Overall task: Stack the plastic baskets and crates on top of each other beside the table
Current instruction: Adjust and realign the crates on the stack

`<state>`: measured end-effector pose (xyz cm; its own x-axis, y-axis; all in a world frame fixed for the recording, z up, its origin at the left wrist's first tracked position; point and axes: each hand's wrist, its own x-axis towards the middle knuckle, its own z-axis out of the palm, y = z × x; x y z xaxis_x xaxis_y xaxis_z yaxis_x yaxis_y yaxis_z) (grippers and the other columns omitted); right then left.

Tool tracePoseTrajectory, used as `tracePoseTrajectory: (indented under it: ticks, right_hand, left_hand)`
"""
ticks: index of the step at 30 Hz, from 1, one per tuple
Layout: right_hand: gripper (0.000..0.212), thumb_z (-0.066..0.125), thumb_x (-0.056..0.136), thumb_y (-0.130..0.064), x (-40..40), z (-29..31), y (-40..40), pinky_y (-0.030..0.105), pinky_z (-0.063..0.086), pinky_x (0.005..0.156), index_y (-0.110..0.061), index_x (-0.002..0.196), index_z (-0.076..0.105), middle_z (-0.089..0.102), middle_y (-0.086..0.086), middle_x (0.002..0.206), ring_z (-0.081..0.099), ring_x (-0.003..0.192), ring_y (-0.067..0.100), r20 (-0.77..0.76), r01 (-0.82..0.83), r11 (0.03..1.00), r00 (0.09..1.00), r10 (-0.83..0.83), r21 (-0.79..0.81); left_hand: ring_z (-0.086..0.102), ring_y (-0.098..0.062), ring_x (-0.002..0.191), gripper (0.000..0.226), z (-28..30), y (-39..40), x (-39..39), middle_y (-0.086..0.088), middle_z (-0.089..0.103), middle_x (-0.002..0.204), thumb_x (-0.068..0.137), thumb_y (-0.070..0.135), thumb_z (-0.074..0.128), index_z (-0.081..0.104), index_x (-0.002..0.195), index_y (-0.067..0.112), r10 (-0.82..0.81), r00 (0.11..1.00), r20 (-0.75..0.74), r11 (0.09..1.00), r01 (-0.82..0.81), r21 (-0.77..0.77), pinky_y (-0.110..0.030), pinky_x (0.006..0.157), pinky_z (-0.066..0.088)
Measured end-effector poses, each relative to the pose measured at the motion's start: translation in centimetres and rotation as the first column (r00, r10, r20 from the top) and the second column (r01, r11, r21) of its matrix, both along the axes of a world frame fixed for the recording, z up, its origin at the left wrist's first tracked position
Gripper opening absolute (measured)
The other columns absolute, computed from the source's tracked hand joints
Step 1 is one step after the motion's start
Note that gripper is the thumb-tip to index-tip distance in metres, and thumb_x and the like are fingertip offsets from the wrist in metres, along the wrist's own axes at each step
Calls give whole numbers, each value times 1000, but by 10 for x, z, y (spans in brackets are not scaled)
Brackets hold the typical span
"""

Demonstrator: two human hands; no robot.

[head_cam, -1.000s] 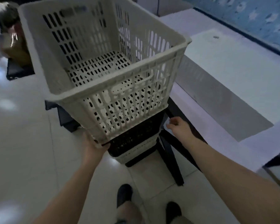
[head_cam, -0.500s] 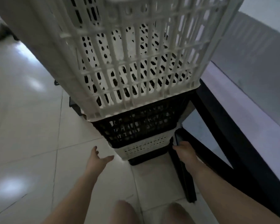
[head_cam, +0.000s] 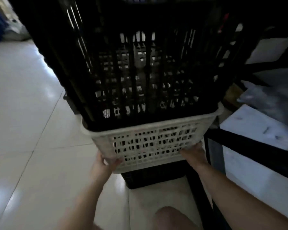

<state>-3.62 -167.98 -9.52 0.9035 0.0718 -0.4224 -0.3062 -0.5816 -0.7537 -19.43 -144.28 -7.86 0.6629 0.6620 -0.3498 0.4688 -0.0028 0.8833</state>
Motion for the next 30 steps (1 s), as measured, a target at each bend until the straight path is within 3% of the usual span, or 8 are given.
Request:
tracePoseTrajectory:
  ticks: [4,8,11,14,17,22,26,30]
  right_hand:
    - [42,70,81,-6,-1,-19,-4,29,41,91,-27,111,50,56,-4,104,54,108,19,59,31,951,997,-51,307]
    - [51,76,74,-1,0,-25,-6,38,44,102,-36,101,50,60,-13,102,56,112,17,109,31,902,990,-86,430]
    - [60,78,68,0,4,-26,-2,41,45,103,-39,104,51,60,-18,102,57,108,13,196,27,918,974,-114,397]
    - [76,77,67,8,9,-26,0,38,43,105,-16,132,43,57,-5,113,54,110,12,250,22,913,959,-134,408]
    - [81,81,64,0,15,-22,-1,39,41,107,-12,135,43,58,2,126,54,118,17,279,20,940,952,-122,341]
    - [83,77,44,-30,24,-20,-1,53,51,93,-13,121,55,67,9,116,63,109,29,240,110,951,953,-184,289]
    - [64,77,69,-1,19,-30,0,53,48,96,-15,125,50,63,6,118,59,114,29,252,125,929,942,-221,348]
    - [47,74,74,0,22,-43,-4,49,45,102,-30,105,54,60,-14,96,57,111,24,208,115,903,954,-217,414]
  left_hand:
    - [52,-23,108,64,-21,-2,0,0,53,115,77,10,74,43,133,15,-15,999,32,1000,16,-26,-32,79,45]
    - [57,-26,104,66,-30,2,0,-3,56,114,75,4,76,44,132,13,-16,999,35,1000,17,-6,-28,65,50]
    - [62,-29,106,66,-33,6,2,1,64,107,69,7,80,48,126,15,-20,999,39,998,17,63,-43,77,57]
    - [57,-21,97,65,-30,6,5,14,58,90,72,2,77,46,128,11,-28,998,61,995,22,98,-24,64,48]
    - [57,-14,85,66,-28,3,9,16,56,87,70,-3,77,46,127,8,-55,994,96,995,47,90,-18,61,44]
    - [65,-15,93,69,-27,0,19,3,68,106,67,-6,77,48,127,13,-68,989,132,997,62,53,-22,70,52]
    - [60,-6,83,62,-23,-4,21,16,58,91,71,-9,73,44,116,22,-65,986,151,998,61,28,-10,53,43]
    - [53,2,73,57,-23,-9,19,16,56,85,73,-9,70,43,110,24,-58,989,137,997,49,67,-9,42,42]
